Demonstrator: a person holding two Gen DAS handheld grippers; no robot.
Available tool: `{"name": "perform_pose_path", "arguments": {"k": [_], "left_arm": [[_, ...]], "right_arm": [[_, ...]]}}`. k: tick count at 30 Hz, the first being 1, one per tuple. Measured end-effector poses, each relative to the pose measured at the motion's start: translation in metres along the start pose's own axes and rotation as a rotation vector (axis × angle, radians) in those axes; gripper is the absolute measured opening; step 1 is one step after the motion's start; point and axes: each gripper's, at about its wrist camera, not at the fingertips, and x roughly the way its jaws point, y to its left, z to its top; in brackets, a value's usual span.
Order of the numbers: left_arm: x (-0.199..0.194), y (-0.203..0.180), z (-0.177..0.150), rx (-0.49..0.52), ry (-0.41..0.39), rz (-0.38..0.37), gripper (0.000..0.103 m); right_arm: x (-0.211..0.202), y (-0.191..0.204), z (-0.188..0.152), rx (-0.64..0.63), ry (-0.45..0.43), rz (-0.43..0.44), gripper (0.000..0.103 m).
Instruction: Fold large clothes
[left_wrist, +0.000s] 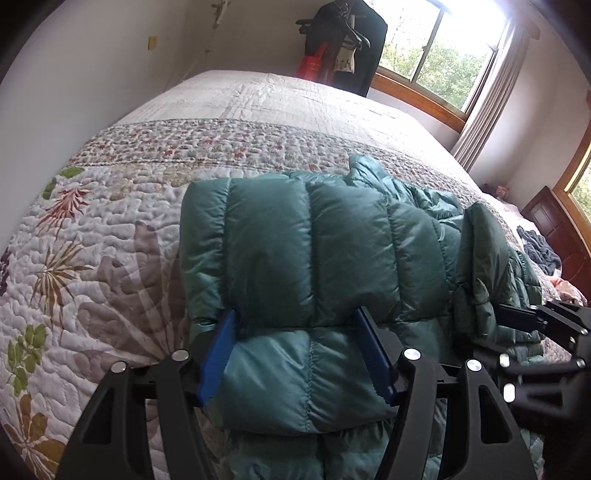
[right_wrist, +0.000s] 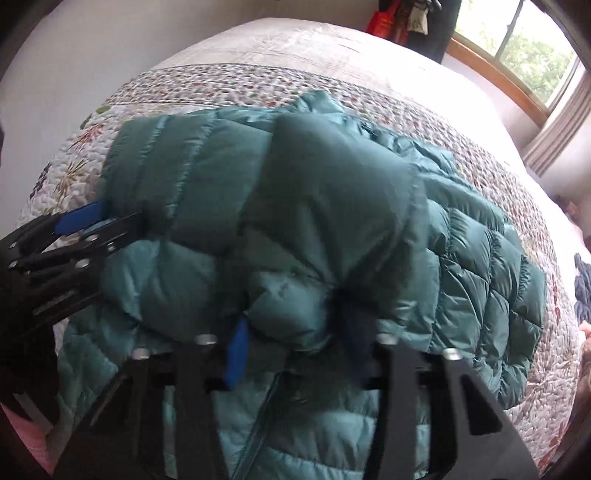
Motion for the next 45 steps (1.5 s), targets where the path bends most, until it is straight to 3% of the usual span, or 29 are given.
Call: {"name": "perform_pose_path", "arguments": {"k": [2,6,9,13,15,16,20,22,25,27,30,34,37,40,42,45], "left_arm": [[0.001,0.0,0.0,0.006,-0.001,0.003,0.065],[0.002,-0.001,-0.001,0.01,-0.004,0.007,0.066],[0.002,-0.002,-0.002,0.01,-0.007,0.008,0.066],[0.001,-0.001,-0.001,0.007,-0.006,0.004,0.066],[-0.005,0.0,0.001,-0.006,-0.011,-0.014,0.066],[-0.009,0.001,0.002,-0.01,-0.021,-0.024,0.066],[-0.025,-0.008,0.004,0.009,-0.059,-0.049,0.066],[-0.024,-0.012,0.003,0.023,-0.052,-0.07,0.066],[-0.017,-0.018,0.0,0.044,-0.029,-0.074,0.066],[-0.01,-0.02,-0.002,0.056,-0.017,-0.056,0.066],[-0.006,-0.018,-0.004,0.065,-0.012,-0.042,0.066],[-0.002,-0.017,-0.004,0.066,-0.011,-0.034,0.066],[0.004,-0.016,-0.005,0.071,0.0,-0.028,0.066],[0.004,-0.016,-0.006,0.076,0.002,-0.02,0.066],[-0.001,-0.016,-0.005,0.072,-0.004,-0.017,0.066],[-0.017,-0.019,-0.001,0.074,-0.047,-0.027,0.066]], "right_arm": [[-0.006,-0.019,-0.004,0.056,-0.01,0.051,0.015],[-0.032,-0.062,-0.016,0.168,-0.06,0.161,0.014],[-0.052,-0.102,-0.03,0.255,-0.09,0.177,0.015],[-0.059,-0.156,-0.055,0.375,-0.087,0.179,0.034],[-0.059,-0.183,-0.07,0.436,-0.1,0.196,0.054],[-0.059,-0.195,-0.076,0.466,-0.109,0.218,0.059],[-0.045,-0.223,-0.083,0.55,-0.109,0.345,0.063],[-0.035,-0.225,-0.078,0.549,-0.082,0.355,0.063],[-0.02,-0.217,-0.069,0.518,-0.055,0.37,0.052],[-0.009,-0.209,-0.064,0.514,-0.028,0.367,0.024],[-0.009,-0.206,-0.063,0.505,-0.04,0.362,0.008],[-0.022,-0.213,-0.068,0.507,-0.083,0.311,0.007],[-0.012,-0.215,-0.074,0.501,-0.033,0.259,0.007],[-0.002,-0.215,-0.08,0.503,-0.001,0.275,0.009],[-0.012,-0.216,-0.082,0.501,-0.026,0.262,0.013],[-0.043,-0.215,-0.081,0.476,-0.106,0.167,0.016]]}}
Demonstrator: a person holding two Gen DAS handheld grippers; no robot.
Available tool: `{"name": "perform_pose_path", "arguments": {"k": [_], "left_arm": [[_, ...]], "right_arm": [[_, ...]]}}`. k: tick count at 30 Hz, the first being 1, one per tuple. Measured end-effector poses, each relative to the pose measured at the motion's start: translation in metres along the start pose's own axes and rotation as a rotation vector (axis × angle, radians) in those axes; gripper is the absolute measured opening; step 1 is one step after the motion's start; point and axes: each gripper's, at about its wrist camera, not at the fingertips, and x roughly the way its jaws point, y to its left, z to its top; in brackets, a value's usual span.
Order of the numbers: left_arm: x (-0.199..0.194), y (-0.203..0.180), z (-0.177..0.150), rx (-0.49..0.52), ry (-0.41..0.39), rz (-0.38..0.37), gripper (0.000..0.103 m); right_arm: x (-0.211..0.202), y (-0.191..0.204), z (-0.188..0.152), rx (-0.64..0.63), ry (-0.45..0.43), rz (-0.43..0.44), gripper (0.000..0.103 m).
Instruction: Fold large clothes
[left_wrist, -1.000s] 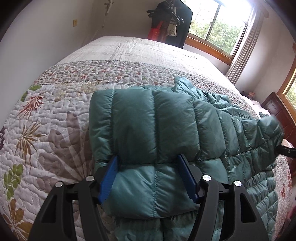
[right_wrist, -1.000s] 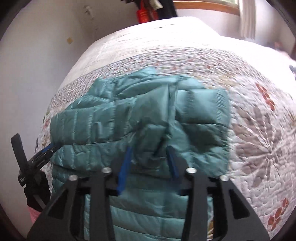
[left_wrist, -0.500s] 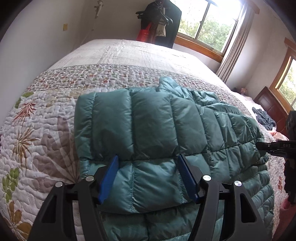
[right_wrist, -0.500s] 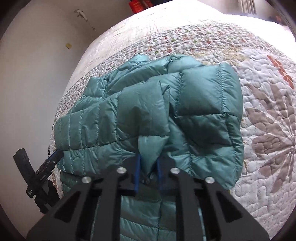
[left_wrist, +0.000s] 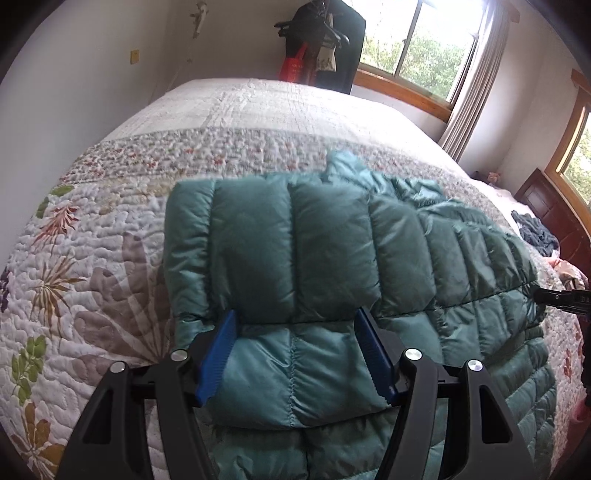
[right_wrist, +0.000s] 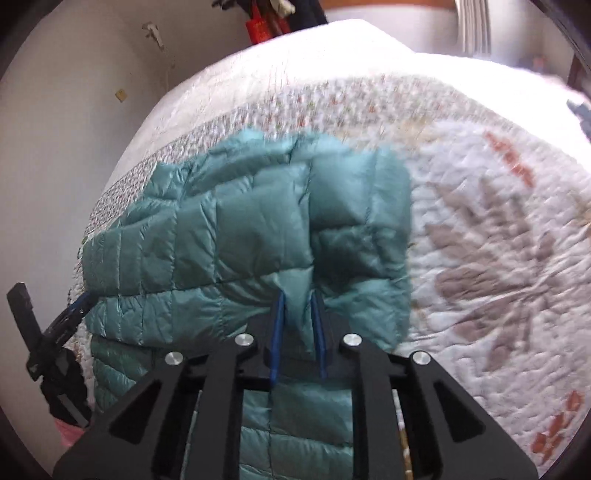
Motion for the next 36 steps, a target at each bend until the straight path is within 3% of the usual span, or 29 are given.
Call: {"name": "perform_pose_path", "arguments": {"k": [4,9,15,21,24,27,31,36], "left_arm": [[-0.008,-0.011,0.007,0.028,-0.028,-0.006,0.069],[0.013,-0.012,0.008,0.022,0.026,0.009,0.069],[0.031,-0.005,0.001,0.022,0.063,0.032,0.07],[-0.002,-0.004,-0.002,0.04,0.062,0.023,0.07],[-0.038,0.002,-0.014,0.076,0.06,0.021,0.075],[-0.074,0.013,-0.041,0.113,0.077,0.043,0.082],[-0.104,0.033,-0.088,0.124,0.159,0.052,0.085],[-0.127,0.053,-0.155,0.059,0.294,-0.012,0.085]], "right_arm": [[-0.019,0.023,0.008,-0.075,-0.067,-0.009,0.016],[0.012,0.041,0.018,-0.116,-0.006,0.011,0.016],[0.061,0.022,0.011,-0.054,0.093,0.006,0.013],[0.021,0.021,-0.003,-0.067,0.017,0.054,0.021],[-0.016,0.02,-0.025,-0.11,-0.021,0.047,0.04],[-0.044,0.014,-0.059,-0.142,-0.016,0.063,0.048],[-0.069,0.004,-0.116,-0.164,0.03,0.08,0.055],[-0.089,-0.006,-0.192,-0.174,0.084,0.083,0.058]]}}
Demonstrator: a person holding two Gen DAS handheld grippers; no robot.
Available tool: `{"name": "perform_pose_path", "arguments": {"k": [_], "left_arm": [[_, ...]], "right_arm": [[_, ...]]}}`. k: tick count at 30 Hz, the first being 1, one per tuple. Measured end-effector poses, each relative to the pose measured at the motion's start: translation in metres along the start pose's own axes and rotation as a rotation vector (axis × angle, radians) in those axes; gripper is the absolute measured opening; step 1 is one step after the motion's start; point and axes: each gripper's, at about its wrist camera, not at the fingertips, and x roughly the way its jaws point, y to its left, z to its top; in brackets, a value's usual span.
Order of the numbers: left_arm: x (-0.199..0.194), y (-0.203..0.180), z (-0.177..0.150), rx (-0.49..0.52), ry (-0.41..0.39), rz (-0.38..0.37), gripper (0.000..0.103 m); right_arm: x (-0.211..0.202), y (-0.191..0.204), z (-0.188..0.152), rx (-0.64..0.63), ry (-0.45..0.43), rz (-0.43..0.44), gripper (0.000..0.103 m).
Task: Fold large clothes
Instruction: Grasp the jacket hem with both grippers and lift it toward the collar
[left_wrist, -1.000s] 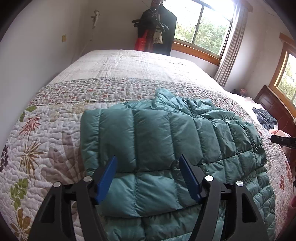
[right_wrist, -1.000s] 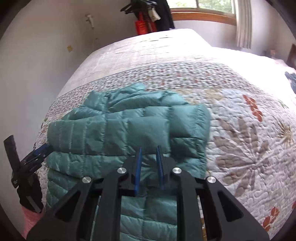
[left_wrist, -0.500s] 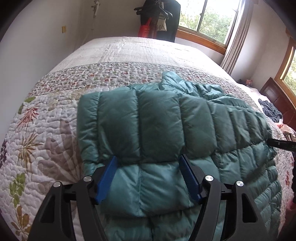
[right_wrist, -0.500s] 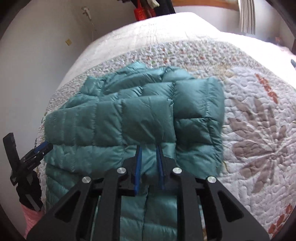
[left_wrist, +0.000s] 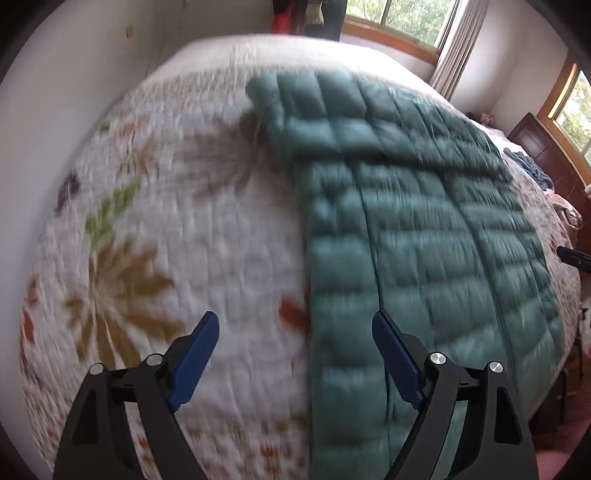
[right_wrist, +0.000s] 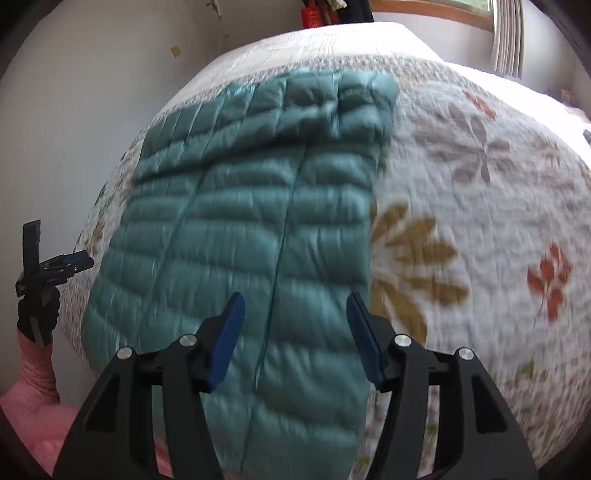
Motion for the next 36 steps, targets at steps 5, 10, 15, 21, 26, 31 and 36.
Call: {"name": "perform_pose_path", "arguments": {"k": [5,10,15,21,26,31,36], "left_arm": [[-0.006,-0.002,-0.045,-0.013,0.04,-0.067,0.085],[-0.01,-0.004,-0.068,-0.019,0.044,-0.074,0.085],[-0.011,0.0,-0.081,-0.044,0.041,-0.084,0.086],[-0.013,0.006,-0.091,-0.072,0.043,-0.112,0.088],[-0.013,0.007,-0.094,-0.092,0.045,-0.139,0.093],[-0.014,0.001,-0.096,-0.081,0.059,-0.188,0.092],[-0.015,-0.001,-0.095,-0.087,0.071,-0.227,0.063]], "right_arm": [[-0.017,0.001,-0.061,0.014,0.012,-0.012,0.061],[-0.019,0.001,-0.094,0.04,0.028,-0.013,0.061],[-0.017,-0.005,-0.107,0.073,0.033,-0.016,0.061],[-0.005,-0.014,-0.114,0.109,0.065,0.014,0.063],[0.0,-0.014,-0.116,0.112,0.071,0.025,0.066],[0.0,-0.009,-0.116,0.093,0.069,0.031,0.054],[0.0,-0.003,-0.115,0.083,0.054,0.077,0.026]]}}
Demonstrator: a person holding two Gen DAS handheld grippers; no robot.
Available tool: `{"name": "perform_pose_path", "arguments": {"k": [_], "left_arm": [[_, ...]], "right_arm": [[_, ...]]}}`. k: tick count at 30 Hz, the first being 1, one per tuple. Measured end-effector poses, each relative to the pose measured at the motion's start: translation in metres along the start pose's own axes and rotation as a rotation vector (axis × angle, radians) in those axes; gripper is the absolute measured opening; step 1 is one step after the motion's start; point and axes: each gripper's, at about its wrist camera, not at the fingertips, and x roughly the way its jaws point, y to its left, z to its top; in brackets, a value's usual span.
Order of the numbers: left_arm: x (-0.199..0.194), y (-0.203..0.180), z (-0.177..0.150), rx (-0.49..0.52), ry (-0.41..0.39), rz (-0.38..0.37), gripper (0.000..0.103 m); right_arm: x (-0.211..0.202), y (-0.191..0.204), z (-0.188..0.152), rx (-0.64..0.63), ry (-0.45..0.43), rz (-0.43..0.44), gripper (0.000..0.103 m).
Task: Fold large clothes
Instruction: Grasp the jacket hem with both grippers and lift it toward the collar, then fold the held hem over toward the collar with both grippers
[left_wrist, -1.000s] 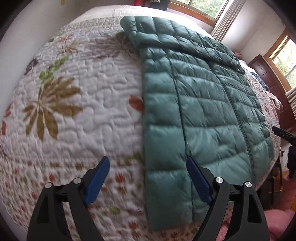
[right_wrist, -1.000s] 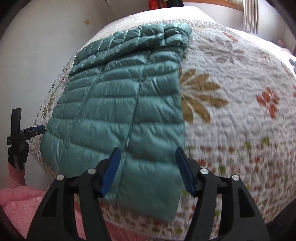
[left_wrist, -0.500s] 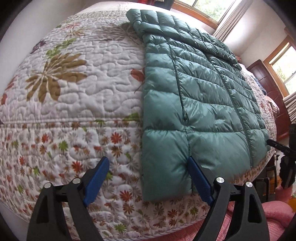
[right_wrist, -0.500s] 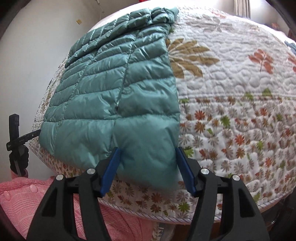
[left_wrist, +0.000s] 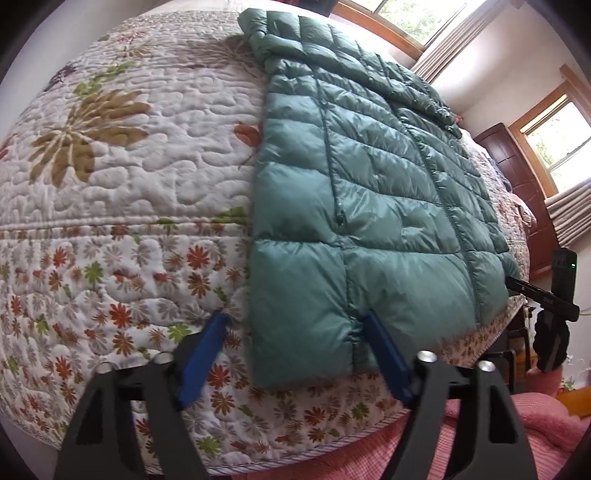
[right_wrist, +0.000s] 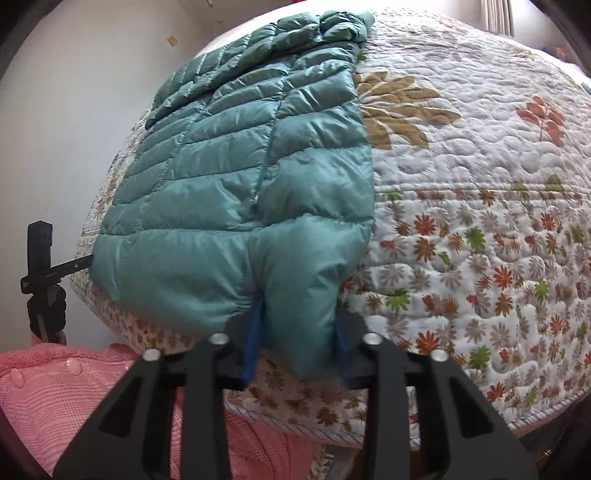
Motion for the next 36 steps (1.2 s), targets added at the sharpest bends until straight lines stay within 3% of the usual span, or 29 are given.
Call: {"name": "perform_pose_path", "arguments": {"k": [1,6,9,13,21,29,36], "left_arm": [[0.0,-0.001,0.0,-0.003,0.003,-0.008,0.06],[-0.001,0.0,0.002,-0.035,0.007,-0.128,0.022],[-0.013,0.002,0.006,-0.044,-0.03,-0.184,0.014],[-0.033,-0.001,0.022,-0.036,-0.109,-0.245,0.011],[-0.055,-0.012,0.08,0.034,-0.235,-0.204,0.01],[-0.036,0.001,0.163,-0.012,-0.248,-0.227,0.01],[-0.002,0.02,0.226,-0.066,-0.215,-0.239,0.01]], "right_arm": [[0.0,0.001,0.001,-0.002,-0.002,0.006,0.024],[-0.007,0.006,0.005,-0.017,-0.041,0.024,0.013],[-0.018,0.009,0.011,-0.031,-0.086,0.041,0.01],[-0.036,0.012,0.029,-0.032,-0.149,0.08,0.009],[-0.064,0.019,0.095,-0.078,-0.233,0.098,0.009],[-0.038,0.01,0.191,-0.048,-0.196,0.135,0.009],[0.003,-0.01,0.25,0.02,-0.127,0.156,0.009]]}}
